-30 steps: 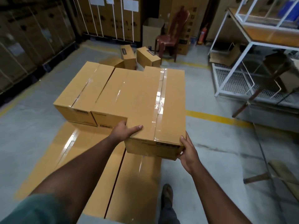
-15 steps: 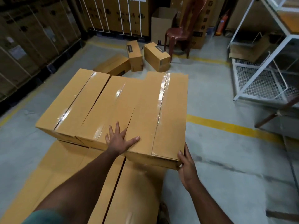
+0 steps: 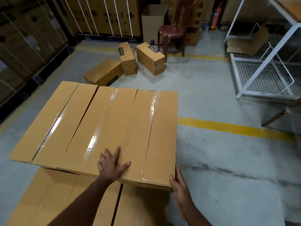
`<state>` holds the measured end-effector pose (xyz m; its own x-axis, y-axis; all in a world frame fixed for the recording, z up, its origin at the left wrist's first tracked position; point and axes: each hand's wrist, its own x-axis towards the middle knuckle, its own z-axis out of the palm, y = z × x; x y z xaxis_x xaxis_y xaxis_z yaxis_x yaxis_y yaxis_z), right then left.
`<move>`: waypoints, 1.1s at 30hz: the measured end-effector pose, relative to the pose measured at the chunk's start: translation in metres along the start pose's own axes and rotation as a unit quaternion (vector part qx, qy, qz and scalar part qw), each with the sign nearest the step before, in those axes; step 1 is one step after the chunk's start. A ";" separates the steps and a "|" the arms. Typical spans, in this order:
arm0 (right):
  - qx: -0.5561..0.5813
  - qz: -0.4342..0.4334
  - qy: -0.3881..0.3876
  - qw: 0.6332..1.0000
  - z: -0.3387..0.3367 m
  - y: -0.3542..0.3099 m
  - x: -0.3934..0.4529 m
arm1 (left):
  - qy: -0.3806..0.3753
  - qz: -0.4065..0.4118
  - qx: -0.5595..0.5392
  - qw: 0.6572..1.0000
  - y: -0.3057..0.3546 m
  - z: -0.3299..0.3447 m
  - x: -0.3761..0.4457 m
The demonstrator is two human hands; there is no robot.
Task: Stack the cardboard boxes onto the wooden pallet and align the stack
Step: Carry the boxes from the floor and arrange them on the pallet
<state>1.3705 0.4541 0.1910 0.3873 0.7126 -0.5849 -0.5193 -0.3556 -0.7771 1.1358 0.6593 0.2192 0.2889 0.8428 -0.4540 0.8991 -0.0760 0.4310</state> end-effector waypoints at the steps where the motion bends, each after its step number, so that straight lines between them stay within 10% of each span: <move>1: -0.032 -0.002 -0.002 0.999 0.002 0.001 0.001 | 0.003 0.001 0.013 1.000 -0.001 0.001 0.002; 10: -0.212 0.000 -0.031 0.977 -0.004 -0.019 0.006 | -0.081 0.054 0.194 0.976 -0.026 0.009 -0.003; 33: -0.404 -0.043 0.038 0.913 0.013 -0.016 0.017 | -0.050 0.050 0.216 0.974 -0.011 0.012 -0.017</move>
<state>1.3756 0.4799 0.1964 0.4684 0.7254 -0.5043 0.2356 -0.6527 -0.7201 1.1249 0.6396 0.2132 0.3937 0.7652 -0.5093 0.9128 -0.3908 0.1186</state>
